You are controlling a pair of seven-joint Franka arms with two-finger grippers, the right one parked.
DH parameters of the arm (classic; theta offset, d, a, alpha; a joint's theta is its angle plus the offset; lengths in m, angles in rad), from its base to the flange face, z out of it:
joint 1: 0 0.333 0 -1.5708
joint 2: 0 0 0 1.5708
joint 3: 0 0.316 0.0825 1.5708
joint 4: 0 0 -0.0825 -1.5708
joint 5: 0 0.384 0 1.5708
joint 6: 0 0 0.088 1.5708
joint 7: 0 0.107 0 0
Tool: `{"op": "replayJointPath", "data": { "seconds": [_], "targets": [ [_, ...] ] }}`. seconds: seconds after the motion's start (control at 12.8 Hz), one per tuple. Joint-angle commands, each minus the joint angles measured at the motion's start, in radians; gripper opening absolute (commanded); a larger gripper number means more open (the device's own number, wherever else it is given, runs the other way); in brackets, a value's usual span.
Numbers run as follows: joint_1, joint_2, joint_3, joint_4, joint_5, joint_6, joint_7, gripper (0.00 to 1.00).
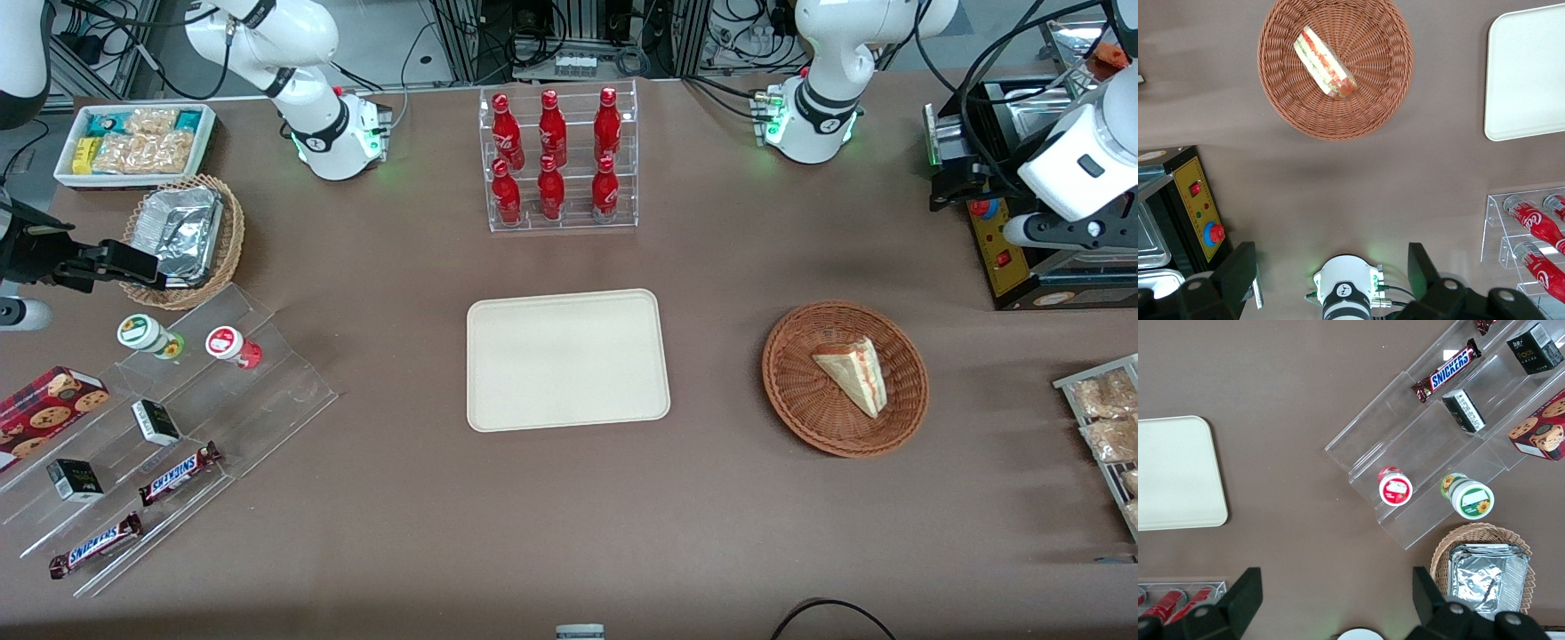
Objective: Place sandwich from basket to tray
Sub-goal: 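Move the left gripper down over the sandwich in the wicker basket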
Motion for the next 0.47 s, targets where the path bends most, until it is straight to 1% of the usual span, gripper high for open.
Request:
{"op": "replayJointPath", "data": {
  "seconds": [0.0,0.39],
  "targets": [
    [-0.006,-0.007,0.003,0.007,-0.003,-0.011,0.007,1.0],
    [0.009,0.021,0.007,-0.011,0.003,0.053,0.006,1.0]
  ]
}}
